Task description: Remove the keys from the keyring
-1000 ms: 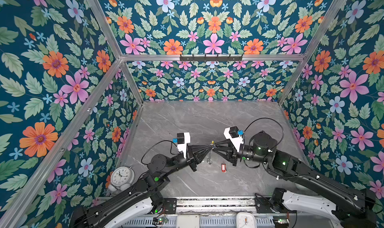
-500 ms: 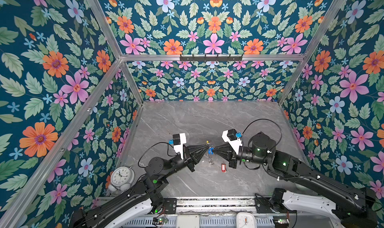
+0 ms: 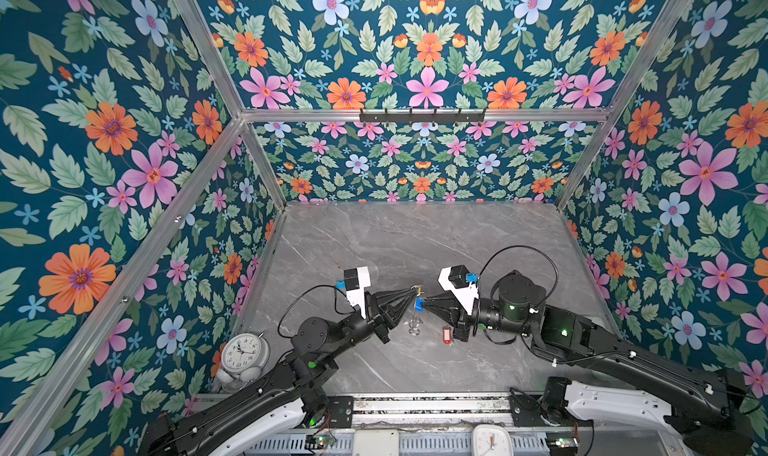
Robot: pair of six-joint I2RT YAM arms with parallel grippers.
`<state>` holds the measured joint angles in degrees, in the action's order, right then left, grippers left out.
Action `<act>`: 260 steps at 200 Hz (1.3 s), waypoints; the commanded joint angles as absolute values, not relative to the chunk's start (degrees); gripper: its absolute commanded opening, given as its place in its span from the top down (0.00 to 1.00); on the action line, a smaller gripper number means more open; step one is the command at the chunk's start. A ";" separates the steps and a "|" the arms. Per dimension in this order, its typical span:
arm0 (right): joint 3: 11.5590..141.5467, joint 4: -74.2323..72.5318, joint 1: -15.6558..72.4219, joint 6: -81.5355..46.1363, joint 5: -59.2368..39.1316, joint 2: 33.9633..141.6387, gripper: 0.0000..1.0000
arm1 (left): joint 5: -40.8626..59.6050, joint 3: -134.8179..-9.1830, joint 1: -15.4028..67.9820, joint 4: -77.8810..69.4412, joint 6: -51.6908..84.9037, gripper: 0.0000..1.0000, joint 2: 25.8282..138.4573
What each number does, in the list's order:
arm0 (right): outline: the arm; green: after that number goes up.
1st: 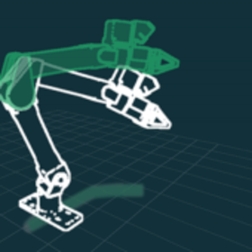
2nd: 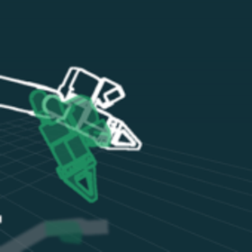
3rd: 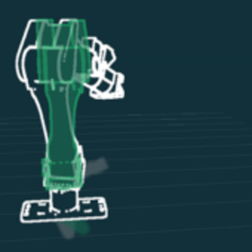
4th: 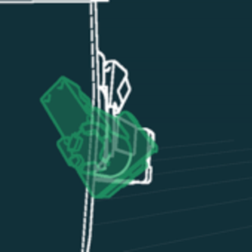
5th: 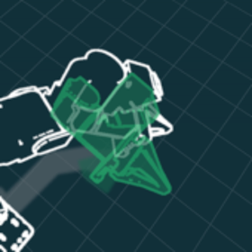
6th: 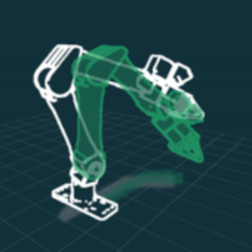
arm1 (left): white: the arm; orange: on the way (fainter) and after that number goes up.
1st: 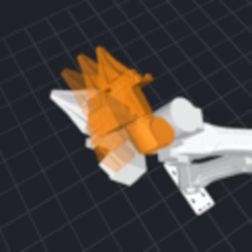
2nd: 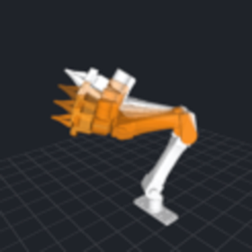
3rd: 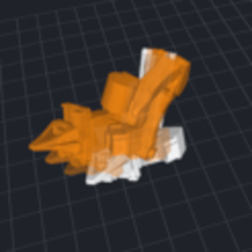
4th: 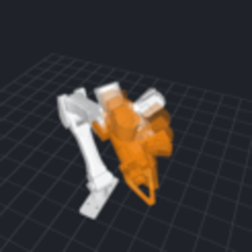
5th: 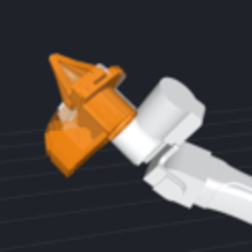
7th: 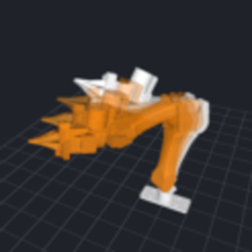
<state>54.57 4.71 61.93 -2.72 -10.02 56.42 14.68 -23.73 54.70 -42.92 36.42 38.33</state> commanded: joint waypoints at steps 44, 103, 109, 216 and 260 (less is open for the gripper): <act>54.95 6.27 64.69 -0.01 -6.77 58.44 1.00 | 12.35 -23.83 54.56 -48.61 37.26 1.00 38.98; 56.84 12.04 64.64 0.83 -8.09 56.67 0.73 | 14.73 -24.65 54.53 -44.06 34.71 1.00 37.73; 57.15 13.15 64.62 1.13 -8.13 56.21 0.70 | 15.16 -24.70 54.52 -43.69 34.37 1.00 37.60; 58.98 0.82 50.71 -12.46 -36.13 55.67 0.58 | 19.77 -24.39 54.57 -45.30 32.36 1.00 39.02; 57.44 -1.67 50.69 -14.58 -37.32 57.06 0.66 | 20.31 -24.40 54.54 -46.07 32.60 1.00 39.46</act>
